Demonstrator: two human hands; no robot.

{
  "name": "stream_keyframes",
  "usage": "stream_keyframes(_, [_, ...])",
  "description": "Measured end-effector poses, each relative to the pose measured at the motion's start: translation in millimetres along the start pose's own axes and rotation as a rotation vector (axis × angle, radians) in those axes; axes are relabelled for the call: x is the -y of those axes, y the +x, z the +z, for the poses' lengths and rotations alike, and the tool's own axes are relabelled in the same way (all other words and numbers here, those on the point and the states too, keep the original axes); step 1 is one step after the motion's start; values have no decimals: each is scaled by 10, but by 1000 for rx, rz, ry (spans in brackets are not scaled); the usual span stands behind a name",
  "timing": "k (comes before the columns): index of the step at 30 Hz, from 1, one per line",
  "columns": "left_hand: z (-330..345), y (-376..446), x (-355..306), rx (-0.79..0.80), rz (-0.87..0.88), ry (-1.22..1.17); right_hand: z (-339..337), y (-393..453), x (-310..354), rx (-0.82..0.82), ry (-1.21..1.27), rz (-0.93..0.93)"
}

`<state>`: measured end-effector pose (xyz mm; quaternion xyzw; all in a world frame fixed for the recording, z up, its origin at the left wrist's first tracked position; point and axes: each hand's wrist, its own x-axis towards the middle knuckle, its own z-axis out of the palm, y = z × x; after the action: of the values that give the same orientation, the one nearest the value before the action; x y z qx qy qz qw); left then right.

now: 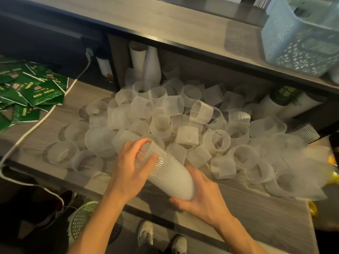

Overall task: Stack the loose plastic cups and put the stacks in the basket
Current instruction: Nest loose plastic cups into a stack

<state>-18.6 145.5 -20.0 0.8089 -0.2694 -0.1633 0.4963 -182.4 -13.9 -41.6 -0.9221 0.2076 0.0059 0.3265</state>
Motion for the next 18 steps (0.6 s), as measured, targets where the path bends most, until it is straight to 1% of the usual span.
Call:
stream_keyframes(2, [43,-19,0,95,-13,-2,21,9,26,17,-7,2])
stream_keyframes(5, [202,-103,-8,226,-65,-104,46,6,20,13,45,41])
stream_keyframes(7, [301,-151,-2,309,-75,-123,54,-30,-32,25,51,82])
stream_keyframes(9, [367,-148,32,330,-68,-108,44,-80,-96,36,29,121])
stream_keyframes(10, [383,-133,53,281,-72,-104,37,-100,-128,35,10,142])
stream_keyframes(11, [393,-101,75,178,-64,-59,23,-113,-150,27,-1,165])
stream_keyframes(12, [397,-45,97,51,-30,48,4,-120,-169,12,2,191])
stream_keyframes(14, [385,110,160,-163,52,387,-30,-113,-198,-16,26,223])
stream_keyframes(15, [382,200,186,-210,76,543,-46,-108,-214,-27,35,231])
stream_keyframes(16, [381,289,212,-216,84,660,-62,-105,-226,-39,44,235])
stream_keyframes(18, [382,434,264,-167,78,804,-85,-103,-232,-56,57,242])
